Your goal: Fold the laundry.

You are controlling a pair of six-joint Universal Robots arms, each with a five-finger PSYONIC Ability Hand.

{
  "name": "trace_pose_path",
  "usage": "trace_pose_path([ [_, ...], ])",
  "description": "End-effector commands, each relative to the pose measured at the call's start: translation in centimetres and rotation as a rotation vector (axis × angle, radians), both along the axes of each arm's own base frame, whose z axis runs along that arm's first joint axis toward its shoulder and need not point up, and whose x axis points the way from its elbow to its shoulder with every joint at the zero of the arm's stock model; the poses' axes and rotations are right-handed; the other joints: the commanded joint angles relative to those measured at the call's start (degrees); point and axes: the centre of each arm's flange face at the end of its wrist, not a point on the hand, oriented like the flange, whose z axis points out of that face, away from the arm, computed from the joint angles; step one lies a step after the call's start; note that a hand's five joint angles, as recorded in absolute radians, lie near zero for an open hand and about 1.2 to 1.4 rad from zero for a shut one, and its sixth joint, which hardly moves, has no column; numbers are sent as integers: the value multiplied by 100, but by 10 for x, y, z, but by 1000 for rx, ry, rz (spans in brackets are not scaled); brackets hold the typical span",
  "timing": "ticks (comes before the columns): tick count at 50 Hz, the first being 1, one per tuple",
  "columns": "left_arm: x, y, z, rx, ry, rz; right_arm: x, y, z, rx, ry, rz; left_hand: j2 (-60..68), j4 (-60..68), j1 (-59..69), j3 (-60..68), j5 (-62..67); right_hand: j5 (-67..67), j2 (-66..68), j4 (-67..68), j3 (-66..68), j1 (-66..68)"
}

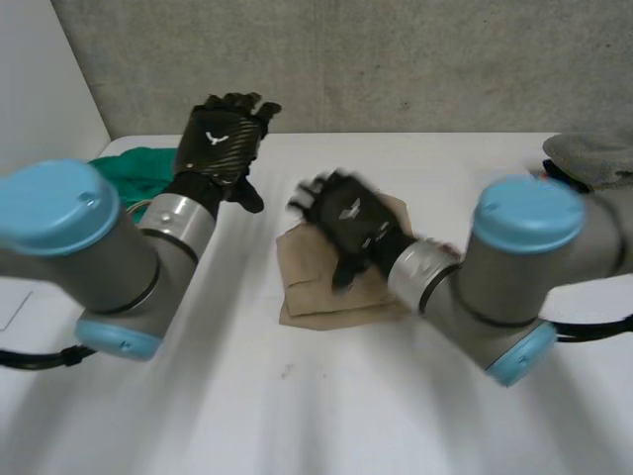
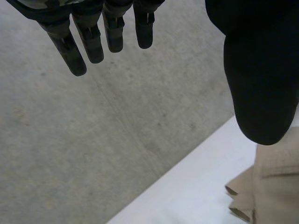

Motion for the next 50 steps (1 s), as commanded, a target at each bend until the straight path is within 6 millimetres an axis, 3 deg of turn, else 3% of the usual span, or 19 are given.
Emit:
trace_pose_path([
  [1,-47,-1,-31,154,-63,-96,-46,-46,43,253,-330,-260,-109,-119,-135,-148,-215,-372,-260,-365,-240,-160],
  [5,-65,0,-54,224,-101,-129,-55,-68,24,293,-250,-352,-92,-102,-118,-132,-199,-372,-260,-365,-240,-160],
  [10,-84,4,-92,305,-163,-159,-51,-82,-8,361,-116,-389,93,83,66,53,-14,-372,-260,-365,-240,-160],
  [14,-80,3,-115,372,-222,-117,-48,-90,-35,423,-36,-399,93,83,67,53,-14,-372,-260,-365,-240,-160],
  [21,-73,4,-129,391,-323,-81,-49,-94,-61,455,69,-400,77,67,50,37,-30,-372,-260,-365,-240,-160],
  [25,-72,5,-125,365,-357,-85,-53,-94,-58,413,121,-419,26,16,0,-14,-81,-96,15,-90,36,116],
  [27,-72,5,-108,341,-342,-86,-51,-92,-51,389,123,-414,-24,-34,-51,-64,-131,6,118,13,138,219],
  [35,-63,15,-19,212,-210,-102,-61,-73,18,228,9,-410,-75,-85,-101,-115,-182,-372,-260,-365,-240,-160],
  [37,-60,19,-4,198,-181,-120,-65,-65,25,194,-4,-409,-75,-85,-101,-115,-182,-372,-260,-365,-240,-160],
  [42,-43,37,36,193,-102,-248,-71,-40,16,200,8,-393,9,-1,-17,-31,-98,-372,-260,-365,-240,-160],
  [50,-16,64,45,252,-96,-505,-80,-9,-28,237,48,-344,-8,-18,-34,-47,-115,-372,-260,-365,-240,-160],
])
